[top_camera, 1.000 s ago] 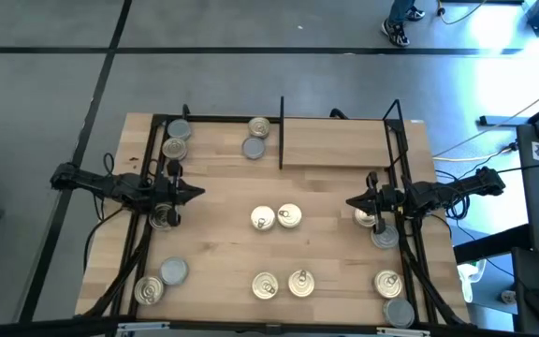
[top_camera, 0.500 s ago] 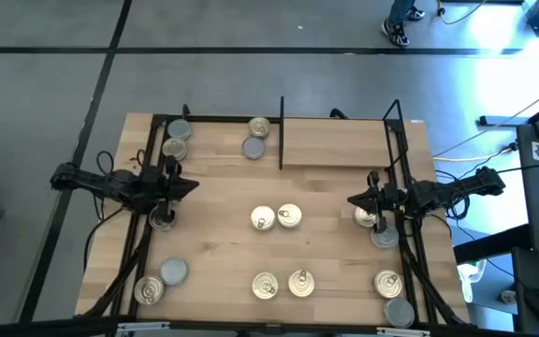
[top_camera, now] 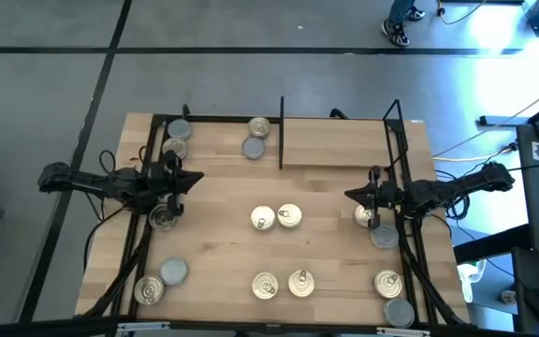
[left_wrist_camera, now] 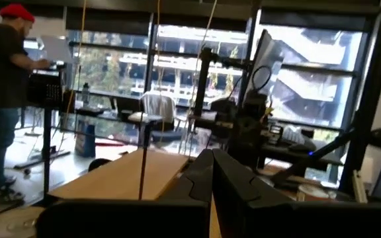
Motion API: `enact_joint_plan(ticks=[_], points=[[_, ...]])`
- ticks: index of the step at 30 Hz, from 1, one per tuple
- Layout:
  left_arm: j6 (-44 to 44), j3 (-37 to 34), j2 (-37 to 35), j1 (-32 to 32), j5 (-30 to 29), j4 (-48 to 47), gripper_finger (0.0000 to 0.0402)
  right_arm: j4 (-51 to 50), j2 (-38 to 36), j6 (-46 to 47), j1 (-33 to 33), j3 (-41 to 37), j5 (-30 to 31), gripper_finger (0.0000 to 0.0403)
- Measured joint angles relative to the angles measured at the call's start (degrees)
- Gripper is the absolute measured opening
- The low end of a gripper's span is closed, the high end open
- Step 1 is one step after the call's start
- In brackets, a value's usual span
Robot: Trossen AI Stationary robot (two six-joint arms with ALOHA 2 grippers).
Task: Stack canned seafood by type on shelf
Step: Put the blue tuna can on the shelf
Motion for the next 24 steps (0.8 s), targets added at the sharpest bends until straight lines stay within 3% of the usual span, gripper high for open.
enact_joint_plan(ticks=[13,24], points=[[-0.8,14.6,31.5,0.5,0.1,0.0,0.0004,0.4,28.0,0.0,0.0,10.2,4.8,0.0014],[-1.4,28.6,57.6,0.4,2.1,-0.1,0.0004,2.1,43.1,2.5,0.0,15.5,4.2,0.0014]])
